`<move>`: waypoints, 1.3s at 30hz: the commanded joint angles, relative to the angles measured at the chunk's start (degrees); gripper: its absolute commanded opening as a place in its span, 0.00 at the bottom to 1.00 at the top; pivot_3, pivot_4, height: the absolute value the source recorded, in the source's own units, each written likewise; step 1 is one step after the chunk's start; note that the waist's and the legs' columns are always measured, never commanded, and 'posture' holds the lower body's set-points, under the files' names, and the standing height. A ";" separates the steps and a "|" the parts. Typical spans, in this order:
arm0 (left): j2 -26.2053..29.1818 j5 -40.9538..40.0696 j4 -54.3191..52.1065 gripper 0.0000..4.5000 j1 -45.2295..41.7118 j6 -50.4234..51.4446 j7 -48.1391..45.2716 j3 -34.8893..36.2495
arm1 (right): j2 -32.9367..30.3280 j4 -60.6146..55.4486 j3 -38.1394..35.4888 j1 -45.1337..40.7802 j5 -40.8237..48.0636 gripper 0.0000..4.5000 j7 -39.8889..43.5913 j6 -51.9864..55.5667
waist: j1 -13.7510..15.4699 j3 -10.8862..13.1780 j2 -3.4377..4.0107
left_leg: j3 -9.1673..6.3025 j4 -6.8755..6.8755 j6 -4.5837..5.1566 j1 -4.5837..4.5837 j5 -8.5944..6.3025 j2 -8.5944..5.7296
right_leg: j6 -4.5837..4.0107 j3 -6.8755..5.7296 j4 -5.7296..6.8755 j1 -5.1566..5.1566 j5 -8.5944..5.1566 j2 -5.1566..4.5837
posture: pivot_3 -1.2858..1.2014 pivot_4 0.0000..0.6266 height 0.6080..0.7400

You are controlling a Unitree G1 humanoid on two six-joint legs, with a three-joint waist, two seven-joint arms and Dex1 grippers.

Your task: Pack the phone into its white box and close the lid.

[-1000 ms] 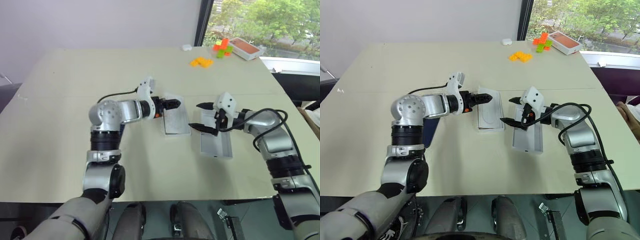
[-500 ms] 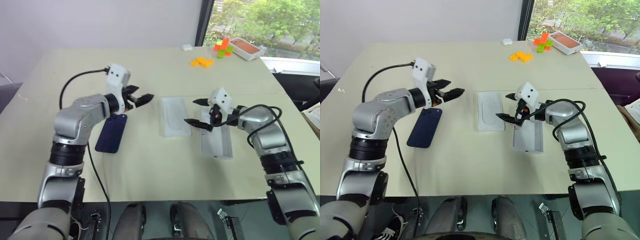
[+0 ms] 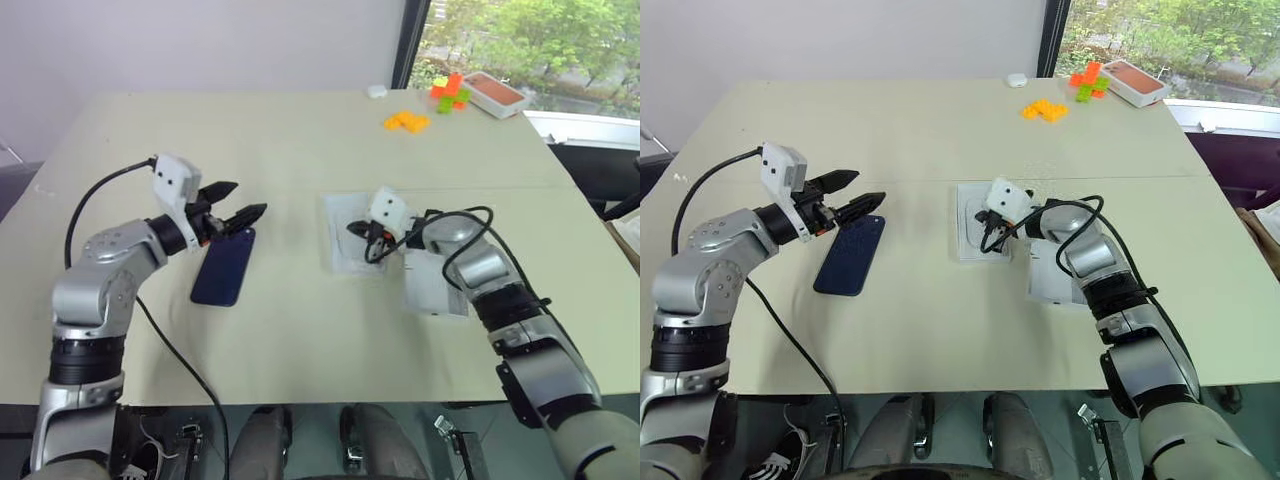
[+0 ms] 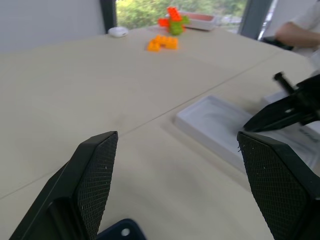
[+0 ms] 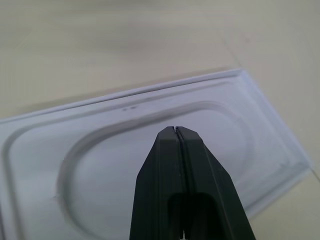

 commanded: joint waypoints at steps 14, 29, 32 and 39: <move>-0.31 1.57 -1.85 0.90 -0.40 -2.69 1.53 0.39 | 0.15 -4.56 -0.31 0.29 -1.14 0.01 1.49 3.44 | -0.10 0.00 -0.01 | -0.01 0.03 0.00 0.08 0.00 0.03 | -0.01 -0.01 0.13 0.03 0.00 0.05 | 0.52 0.24 1.00; 3.82 1.15 -3.16 0.90 4.85 -7.25 -5.11 1.57 | -7.00 -18.66 -3.98 0.49 13.93 0.99 16.74 26.83 | -0.05 0.00 0.00 | -0.02 -0.02 0.03 0.06 -0.01 0.03 | -0.01 -0.01 0.08 0.01 0.00 0.03 | 0.52 0.24 1.00; 4.14 1.15 -3.21 0.90 5.71 -7.30 -5.51 1.72 | -7.84 -20.65 -2.04 1.61 13.11 0.99 17.22 27.20 | -0.09 0.00 0.00 | -0.02 0.00 0.03 0.07 -0.01 0.04 | -0.02 -0.01 0.10 0.01 0.01 0.04 | 0.52 0.24 1.00; 4.27 2.24 -2.90 0.90 6.12 -8.75 -4.33 1.49 | -7.37 -21.20 2.06 3.06 9.66 0.99 15.06 24.95 | -0.05 0.00 0.00 | -0.01 0.05 0.03 0.05 -0.01 0.04 | -0.03 -0.01 0.10 0.01 0.02 0.03 | 0.52 0.24 1.00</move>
